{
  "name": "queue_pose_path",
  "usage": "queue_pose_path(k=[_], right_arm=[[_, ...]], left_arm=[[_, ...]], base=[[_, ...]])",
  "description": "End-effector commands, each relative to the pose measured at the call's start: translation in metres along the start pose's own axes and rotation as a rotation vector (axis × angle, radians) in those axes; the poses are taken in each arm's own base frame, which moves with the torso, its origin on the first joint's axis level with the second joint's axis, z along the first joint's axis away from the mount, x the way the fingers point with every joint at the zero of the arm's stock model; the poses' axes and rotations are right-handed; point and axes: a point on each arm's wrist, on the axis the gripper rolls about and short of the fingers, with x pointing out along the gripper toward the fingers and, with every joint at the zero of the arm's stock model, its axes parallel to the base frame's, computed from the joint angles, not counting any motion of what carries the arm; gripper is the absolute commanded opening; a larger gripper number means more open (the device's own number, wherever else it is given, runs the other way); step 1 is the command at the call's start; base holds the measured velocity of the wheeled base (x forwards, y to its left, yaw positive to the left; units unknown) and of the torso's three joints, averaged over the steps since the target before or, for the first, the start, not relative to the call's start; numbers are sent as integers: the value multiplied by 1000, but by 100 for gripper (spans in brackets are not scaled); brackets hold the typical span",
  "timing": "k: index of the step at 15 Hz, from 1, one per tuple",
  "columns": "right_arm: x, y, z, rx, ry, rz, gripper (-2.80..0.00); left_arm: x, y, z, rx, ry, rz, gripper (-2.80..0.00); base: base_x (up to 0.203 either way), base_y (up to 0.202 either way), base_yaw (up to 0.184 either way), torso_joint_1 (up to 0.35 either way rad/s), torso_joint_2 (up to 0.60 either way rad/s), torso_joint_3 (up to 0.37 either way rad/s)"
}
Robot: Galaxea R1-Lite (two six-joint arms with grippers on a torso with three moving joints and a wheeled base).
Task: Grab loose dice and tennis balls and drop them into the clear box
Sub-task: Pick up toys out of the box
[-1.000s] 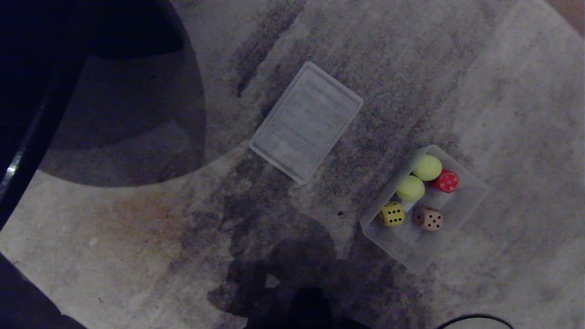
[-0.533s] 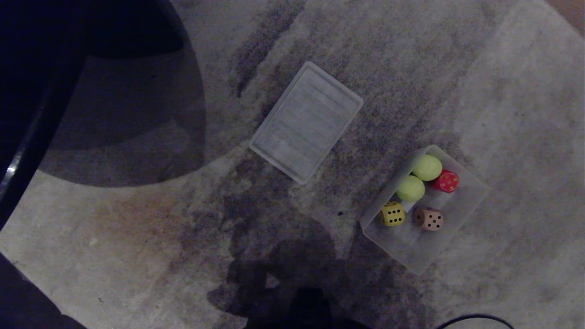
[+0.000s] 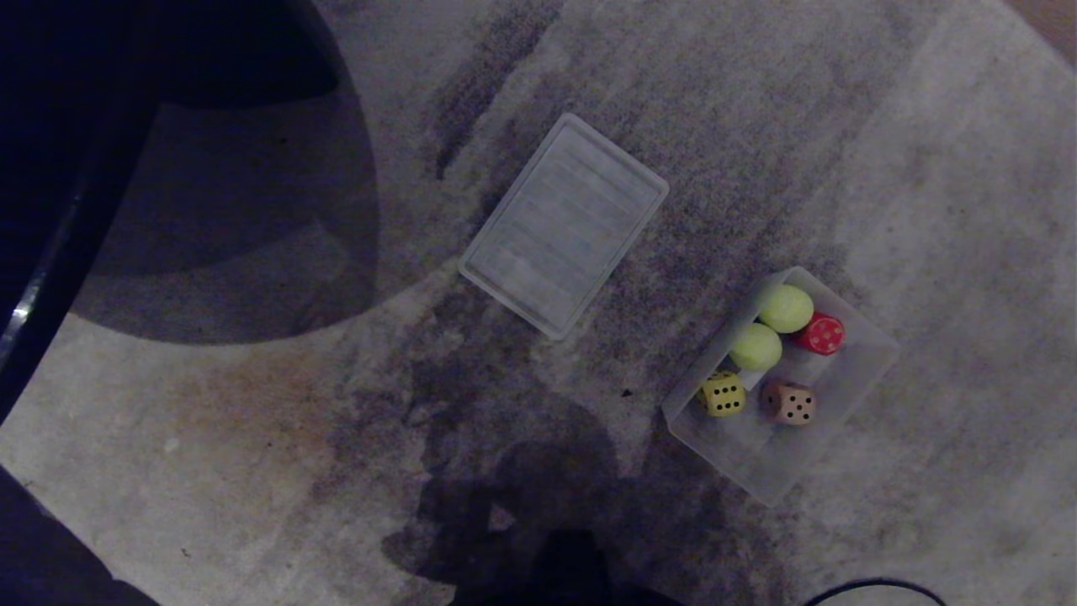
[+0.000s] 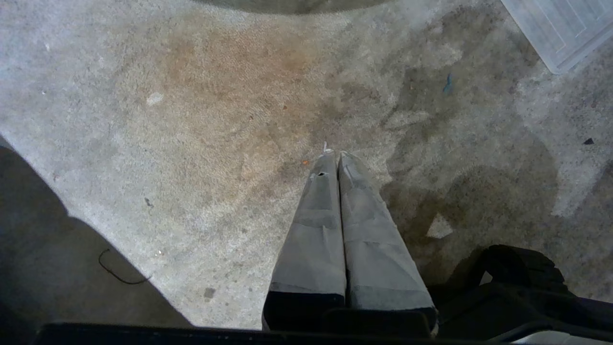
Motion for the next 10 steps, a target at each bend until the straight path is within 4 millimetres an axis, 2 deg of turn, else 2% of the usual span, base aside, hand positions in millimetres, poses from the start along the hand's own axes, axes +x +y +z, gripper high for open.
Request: queue_pose_path(k=[1,3,10], right_arm=[[-1,0,-4,-33,-8,9,-280],[-1,0,-4,-81,-7,31,-280],[0,0,-4,-61,-4,28,-280]], left_arm=[[0,0,0,-1,-2,0,-280],[0,0,0,-1,-2,0,-280],[0,0,0,-1,-1,1,-280]], base=[[0,0,0,0,0,0],[0,0,0,0,0,0],[0,0,0,0,0,0]])
